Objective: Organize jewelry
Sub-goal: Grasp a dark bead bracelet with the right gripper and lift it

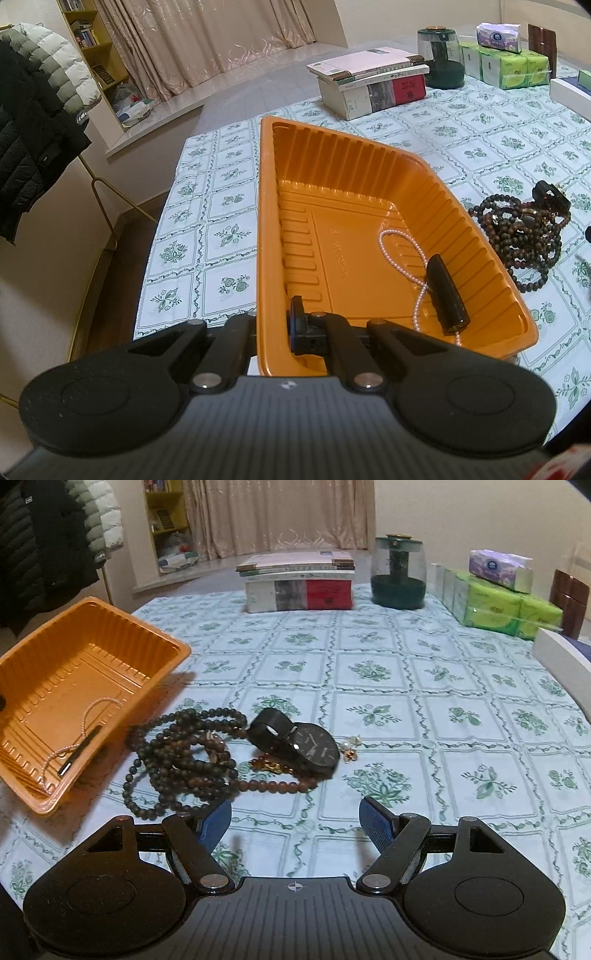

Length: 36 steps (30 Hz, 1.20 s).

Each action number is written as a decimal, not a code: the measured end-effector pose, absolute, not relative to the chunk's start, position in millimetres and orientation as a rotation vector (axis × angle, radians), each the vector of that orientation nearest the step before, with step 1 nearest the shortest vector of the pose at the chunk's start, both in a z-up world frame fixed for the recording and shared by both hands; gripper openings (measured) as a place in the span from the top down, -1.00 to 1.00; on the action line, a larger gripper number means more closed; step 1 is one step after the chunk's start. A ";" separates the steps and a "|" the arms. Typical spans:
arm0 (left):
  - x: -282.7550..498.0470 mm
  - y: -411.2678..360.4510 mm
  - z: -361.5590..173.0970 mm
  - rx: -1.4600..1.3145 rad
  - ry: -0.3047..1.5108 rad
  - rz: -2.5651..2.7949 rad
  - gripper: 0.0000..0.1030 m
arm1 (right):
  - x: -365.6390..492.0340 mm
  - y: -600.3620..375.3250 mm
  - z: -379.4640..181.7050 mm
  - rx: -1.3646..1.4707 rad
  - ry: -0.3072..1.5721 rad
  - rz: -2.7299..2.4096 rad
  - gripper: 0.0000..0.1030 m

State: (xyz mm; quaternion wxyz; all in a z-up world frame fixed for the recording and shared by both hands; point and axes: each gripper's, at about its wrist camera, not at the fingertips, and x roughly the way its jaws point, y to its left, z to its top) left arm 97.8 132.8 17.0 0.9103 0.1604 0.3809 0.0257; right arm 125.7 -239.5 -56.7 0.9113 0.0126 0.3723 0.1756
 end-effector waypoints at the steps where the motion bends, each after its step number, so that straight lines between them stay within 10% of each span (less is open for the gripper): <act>1: 98.0 133.0 16.9 0.331 0.786 0.053 0.95 | 125.9 -236.5 -57.2 0.025 0.767 0.371 -0.48; 24: 98.6 132.8 15.9 0.337 0.792 0.055 0.95 | 168.7 -189.0 -69.7 -0.038 0.786 0.496 0.83; 36: 99.5 132.3 15.8 0.352 0.793 0.047 0.94 | 140.7 -194.2 -24.8 -0.115 0.665 0.489 0.88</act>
